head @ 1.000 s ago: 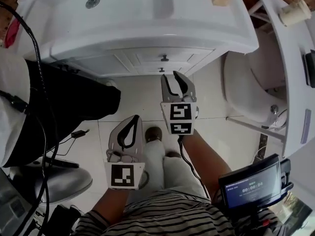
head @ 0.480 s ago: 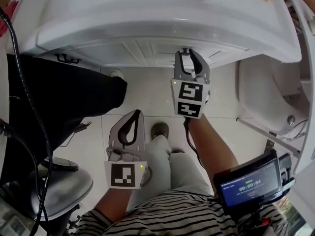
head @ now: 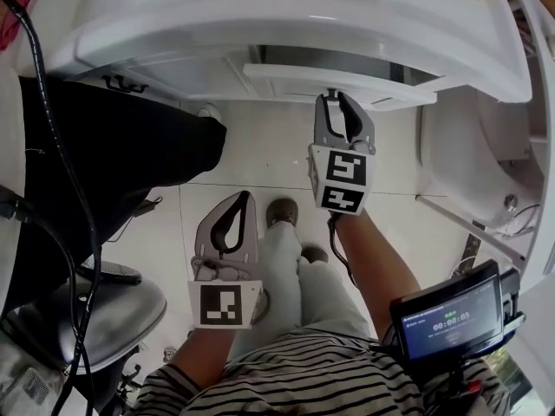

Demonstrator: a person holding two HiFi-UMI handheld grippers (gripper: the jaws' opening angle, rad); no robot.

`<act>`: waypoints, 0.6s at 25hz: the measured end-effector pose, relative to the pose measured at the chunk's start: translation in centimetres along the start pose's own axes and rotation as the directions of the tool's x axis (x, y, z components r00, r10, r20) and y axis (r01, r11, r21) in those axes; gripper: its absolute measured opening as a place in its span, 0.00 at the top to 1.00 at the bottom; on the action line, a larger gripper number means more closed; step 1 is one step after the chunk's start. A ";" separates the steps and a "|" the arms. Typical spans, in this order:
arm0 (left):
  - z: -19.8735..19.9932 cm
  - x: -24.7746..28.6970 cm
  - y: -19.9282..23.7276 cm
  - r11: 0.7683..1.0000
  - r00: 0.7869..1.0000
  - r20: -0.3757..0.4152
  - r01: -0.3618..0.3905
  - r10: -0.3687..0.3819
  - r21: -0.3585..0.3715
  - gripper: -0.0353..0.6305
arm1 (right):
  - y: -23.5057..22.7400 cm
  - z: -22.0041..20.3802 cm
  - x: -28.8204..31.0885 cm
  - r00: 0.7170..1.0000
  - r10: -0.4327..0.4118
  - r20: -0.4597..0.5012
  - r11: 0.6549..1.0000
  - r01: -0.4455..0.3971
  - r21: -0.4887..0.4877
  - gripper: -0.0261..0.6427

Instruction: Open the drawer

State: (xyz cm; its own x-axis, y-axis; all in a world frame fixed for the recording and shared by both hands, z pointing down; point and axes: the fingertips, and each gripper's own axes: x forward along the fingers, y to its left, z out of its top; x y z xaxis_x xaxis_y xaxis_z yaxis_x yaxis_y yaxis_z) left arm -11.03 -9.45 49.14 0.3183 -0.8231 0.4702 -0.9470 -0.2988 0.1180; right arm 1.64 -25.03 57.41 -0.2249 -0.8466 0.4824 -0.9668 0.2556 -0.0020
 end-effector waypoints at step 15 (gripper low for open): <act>-0.2 -7.5 -3.8 0.999 0.999 -0.034 0.039 -0.038 0.012 0.92 | 4.3 -7.3 -12.9 0.983 0.067 -0.169 0.997 -0.061 0.040 0.78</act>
State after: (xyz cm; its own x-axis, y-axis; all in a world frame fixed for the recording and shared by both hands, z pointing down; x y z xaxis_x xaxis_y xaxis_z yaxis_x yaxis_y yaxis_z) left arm -9.80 -2.09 45.35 0.3528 -0.7944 0.4944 -0.9334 -0.3360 0.1260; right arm 1.27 -9.58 57.58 -0.2650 -0.7364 0.6225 -0.9554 0.2877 -0.0665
